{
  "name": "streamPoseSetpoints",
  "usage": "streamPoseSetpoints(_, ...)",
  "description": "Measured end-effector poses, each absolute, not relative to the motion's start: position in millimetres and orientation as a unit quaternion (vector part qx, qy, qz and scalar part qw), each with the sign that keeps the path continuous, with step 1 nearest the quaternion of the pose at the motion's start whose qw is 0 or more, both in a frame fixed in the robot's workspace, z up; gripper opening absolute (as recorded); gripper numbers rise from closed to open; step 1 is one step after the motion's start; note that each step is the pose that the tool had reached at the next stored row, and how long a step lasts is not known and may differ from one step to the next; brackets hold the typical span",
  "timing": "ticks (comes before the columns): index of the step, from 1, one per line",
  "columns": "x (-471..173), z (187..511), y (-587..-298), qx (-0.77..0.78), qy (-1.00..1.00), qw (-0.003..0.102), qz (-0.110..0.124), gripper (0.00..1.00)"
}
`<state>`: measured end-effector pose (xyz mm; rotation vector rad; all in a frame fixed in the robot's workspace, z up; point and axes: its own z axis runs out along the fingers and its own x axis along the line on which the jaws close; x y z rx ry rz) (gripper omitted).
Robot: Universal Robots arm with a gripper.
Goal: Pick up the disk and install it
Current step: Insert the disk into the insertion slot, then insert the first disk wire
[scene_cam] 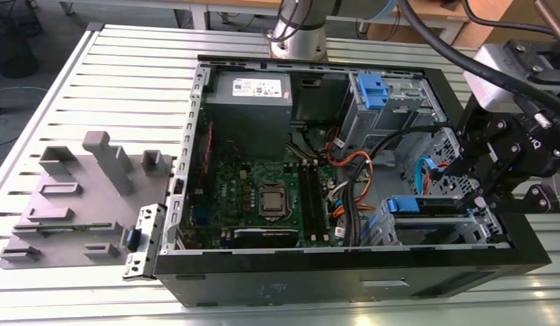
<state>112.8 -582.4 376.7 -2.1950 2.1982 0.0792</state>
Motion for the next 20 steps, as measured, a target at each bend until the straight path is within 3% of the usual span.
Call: streamPoseSetpoints(20,111.7,363.4,-580.8,-0.706,0.707,0.017,0.025,0.48)
